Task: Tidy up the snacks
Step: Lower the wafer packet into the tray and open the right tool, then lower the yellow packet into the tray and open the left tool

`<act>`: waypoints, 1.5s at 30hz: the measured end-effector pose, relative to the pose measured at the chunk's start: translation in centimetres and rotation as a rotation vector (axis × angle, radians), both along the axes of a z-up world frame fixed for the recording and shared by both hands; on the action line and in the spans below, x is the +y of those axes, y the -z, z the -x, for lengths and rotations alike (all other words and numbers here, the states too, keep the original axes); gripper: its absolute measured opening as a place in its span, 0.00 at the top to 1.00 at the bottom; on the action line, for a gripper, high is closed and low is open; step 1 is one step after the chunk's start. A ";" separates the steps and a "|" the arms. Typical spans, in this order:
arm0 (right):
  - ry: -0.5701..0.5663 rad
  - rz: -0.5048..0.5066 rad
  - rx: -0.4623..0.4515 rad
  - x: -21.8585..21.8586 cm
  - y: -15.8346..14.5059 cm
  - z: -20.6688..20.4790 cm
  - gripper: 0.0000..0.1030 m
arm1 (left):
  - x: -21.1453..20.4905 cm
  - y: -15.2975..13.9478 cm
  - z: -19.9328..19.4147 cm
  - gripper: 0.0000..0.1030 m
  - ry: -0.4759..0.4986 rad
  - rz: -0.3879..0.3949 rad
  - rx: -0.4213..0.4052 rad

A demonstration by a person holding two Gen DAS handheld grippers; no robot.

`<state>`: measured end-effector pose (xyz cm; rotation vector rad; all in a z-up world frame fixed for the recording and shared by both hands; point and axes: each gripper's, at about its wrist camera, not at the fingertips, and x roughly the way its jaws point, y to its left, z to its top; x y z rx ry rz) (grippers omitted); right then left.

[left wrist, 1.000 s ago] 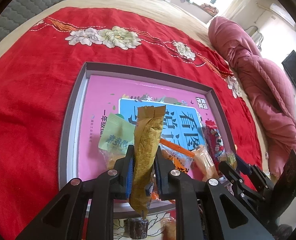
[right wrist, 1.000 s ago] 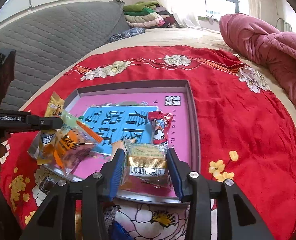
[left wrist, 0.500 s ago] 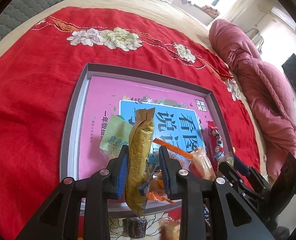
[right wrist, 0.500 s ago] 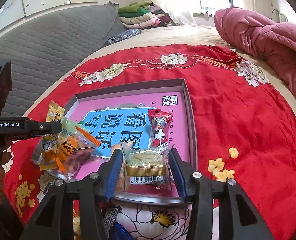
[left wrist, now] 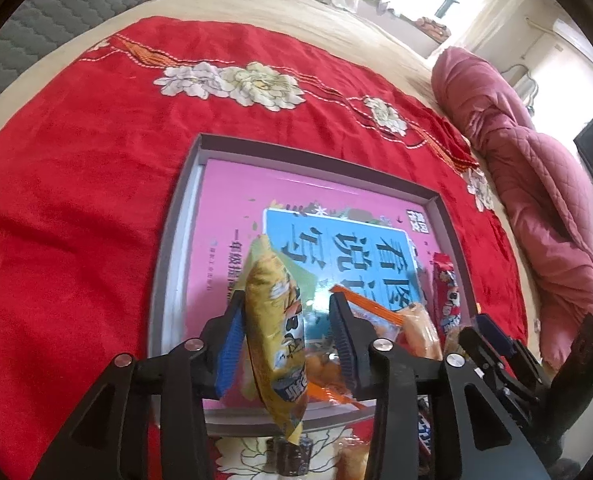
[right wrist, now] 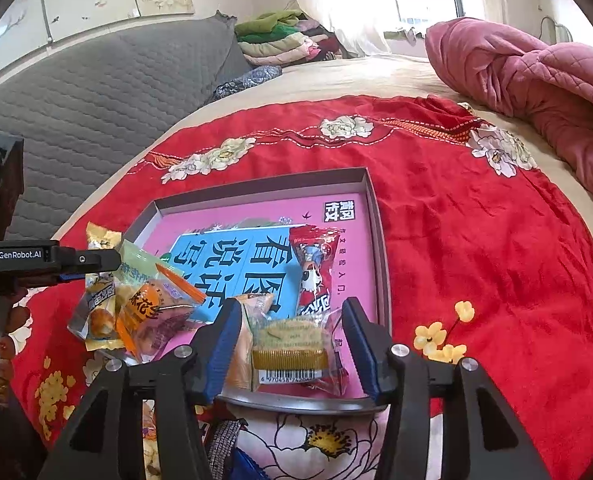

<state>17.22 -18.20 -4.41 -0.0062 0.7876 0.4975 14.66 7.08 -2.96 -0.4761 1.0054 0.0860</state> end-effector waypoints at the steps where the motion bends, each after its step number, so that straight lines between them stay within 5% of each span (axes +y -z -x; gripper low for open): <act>1: -0.002 -0.003 -0.002 0.0 0.0 0.0 0.50 | 0.2 0.0 0.1 0.55 -0.007 -0.004 0.000; 30: -0.006 -0.023 -0.038 -0.1 -0.9 0.4 0.41 | 3.6 -1.5 2.7 0.45 -0.089 -0.036 -0.032; 45: -0.028 -0.048 -0.084 -0.2 -2.4 1.3 0.33 | 2.5 -3.8 4.3 0.42 -0.048 -0.058 -0.064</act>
